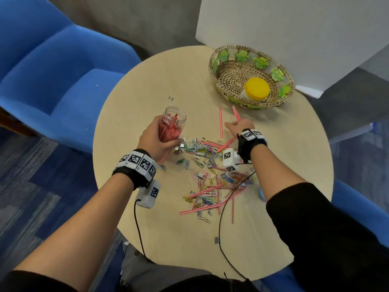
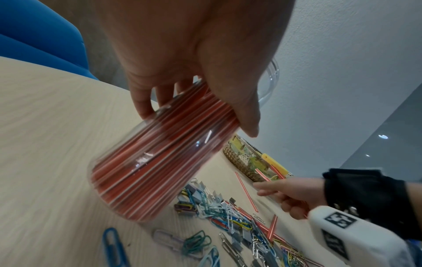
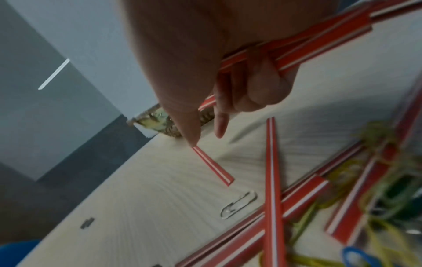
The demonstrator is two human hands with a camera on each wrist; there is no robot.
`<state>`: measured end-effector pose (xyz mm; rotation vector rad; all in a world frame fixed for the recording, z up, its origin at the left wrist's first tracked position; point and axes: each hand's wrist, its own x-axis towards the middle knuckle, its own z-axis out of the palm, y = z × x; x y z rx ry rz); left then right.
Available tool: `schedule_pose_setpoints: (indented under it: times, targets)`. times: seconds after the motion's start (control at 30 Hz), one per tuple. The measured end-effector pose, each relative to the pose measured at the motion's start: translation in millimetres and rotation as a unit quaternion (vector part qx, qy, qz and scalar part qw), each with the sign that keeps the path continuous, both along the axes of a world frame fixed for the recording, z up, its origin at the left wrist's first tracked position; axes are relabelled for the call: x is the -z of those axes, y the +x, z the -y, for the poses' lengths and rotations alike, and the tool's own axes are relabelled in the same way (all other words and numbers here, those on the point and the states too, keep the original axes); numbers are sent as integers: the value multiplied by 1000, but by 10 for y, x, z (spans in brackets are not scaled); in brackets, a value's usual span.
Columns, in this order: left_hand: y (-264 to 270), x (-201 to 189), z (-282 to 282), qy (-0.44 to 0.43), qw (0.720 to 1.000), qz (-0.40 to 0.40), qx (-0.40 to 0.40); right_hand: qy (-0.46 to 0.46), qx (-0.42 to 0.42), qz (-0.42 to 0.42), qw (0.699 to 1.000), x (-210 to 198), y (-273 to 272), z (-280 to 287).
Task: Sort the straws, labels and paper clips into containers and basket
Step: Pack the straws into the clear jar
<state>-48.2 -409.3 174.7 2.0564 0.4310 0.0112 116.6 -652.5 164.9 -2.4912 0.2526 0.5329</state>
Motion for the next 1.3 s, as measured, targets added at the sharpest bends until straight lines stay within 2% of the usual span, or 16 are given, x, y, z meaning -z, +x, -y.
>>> schedule_pose_setpoints:
  times: [0.13,0.27,0.37,0.47,0.63,0.73,0.87,0.93,1.13,1.2,1.3]
  targets:
    - [-32,13,-30,-4,1000,-5,-3,-12,-10,25,1000,105,34,-290]
    - [-97,8,-82,-10,1000,-7,-7,-28,-2,-25,999,182,62,-486]
    - [-144,9,-119,-14,1000,-9,-15,-87,-65,-17,994,101,33,-533]
    - [-163,8,-127,-19,1000,-7,-18,-180,-190,35,965,68,7,-655]
    - [-183,39,-79,-7,1000,0,-20,-259,-336,13,905,5,-89,-907]
    - [-188,32,-49,3,1000,2,-13,-283,-371,6,885,54,-124,-838]
    - [-180,3,-39,13,1000,-1,-4,-290,-396,5,871,49,-137,-668]
    - [-178,-15,-36,18,1000,-4,-3,-278,-390,4,878,-51,-120,-586]
    - [-183,-18,-38,22,1000,-13,-3,-193,-317,22,928,-295,132,-134]
    - [-183,-23,-36,21,1000,-14,-4,-203,-297,34,932,-317,125,34]
    - [-180,-33,-19,18,1000,-14,-6,-217,-285,2,934,-233,32,173]
